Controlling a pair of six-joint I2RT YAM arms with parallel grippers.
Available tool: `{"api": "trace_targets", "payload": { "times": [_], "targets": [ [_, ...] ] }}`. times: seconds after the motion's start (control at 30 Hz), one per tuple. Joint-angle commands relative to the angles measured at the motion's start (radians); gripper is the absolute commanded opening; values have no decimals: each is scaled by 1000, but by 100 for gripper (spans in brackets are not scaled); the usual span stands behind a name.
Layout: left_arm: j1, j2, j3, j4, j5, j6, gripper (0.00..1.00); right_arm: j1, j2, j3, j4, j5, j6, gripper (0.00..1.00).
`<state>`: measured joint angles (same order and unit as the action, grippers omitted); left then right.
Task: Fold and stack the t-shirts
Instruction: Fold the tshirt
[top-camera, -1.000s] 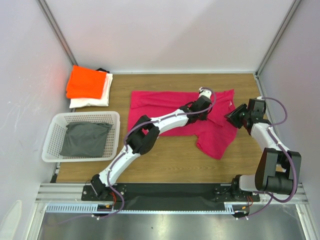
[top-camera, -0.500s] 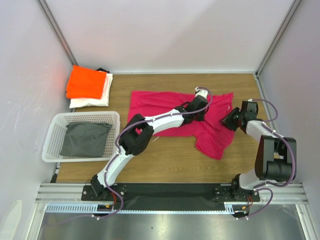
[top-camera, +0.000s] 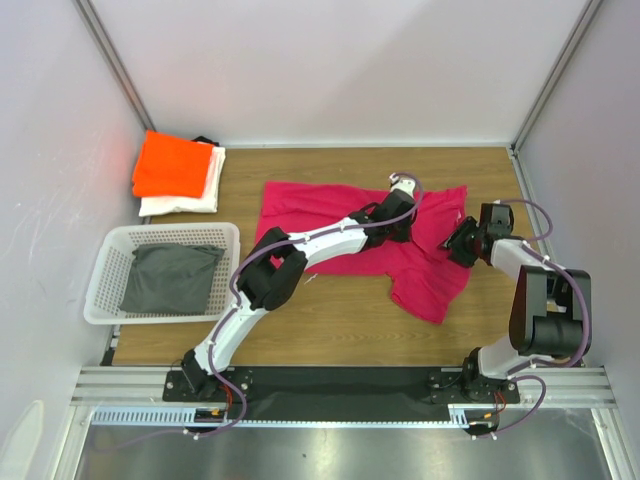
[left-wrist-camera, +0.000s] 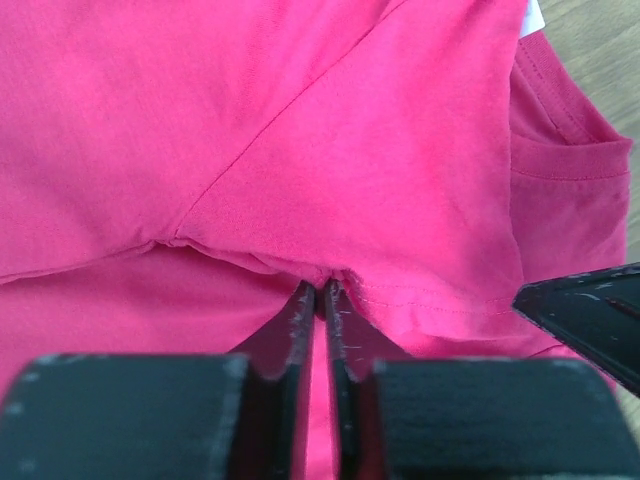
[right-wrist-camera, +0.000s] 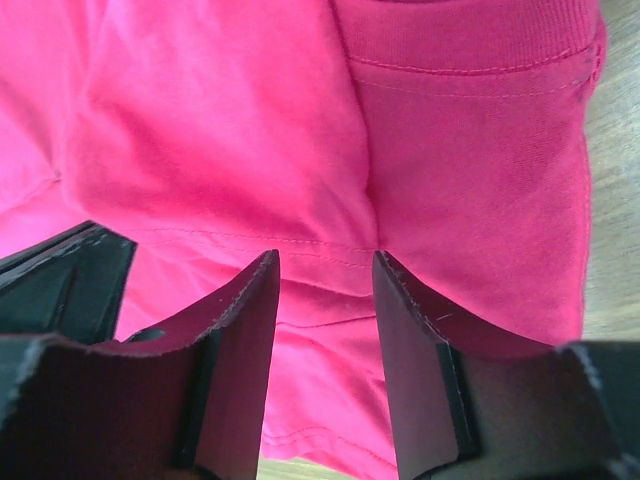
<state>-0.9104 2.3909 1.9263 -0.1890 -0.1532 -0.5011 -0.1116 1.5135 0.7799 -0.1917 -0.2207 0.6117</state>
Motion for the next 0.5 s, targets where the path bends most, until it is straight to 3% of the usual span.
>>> {"api": "trace_targets", "payload": {
  "times": [0.0, 0.2, 0.47],
  "targets": [
    [5, -39, 19, 37, 27, -28, 15, -3, 27, 35, -3, 21, -24, 48],
    [4, -12, 43, 29, 37, -39, 18, -8, 48, 42, 8, 34, -38, 45],
    [7, -4, 53, 17, 30, -47, 0, -20, 68, 42, 20, 37, -46, 26]
  ]
}}
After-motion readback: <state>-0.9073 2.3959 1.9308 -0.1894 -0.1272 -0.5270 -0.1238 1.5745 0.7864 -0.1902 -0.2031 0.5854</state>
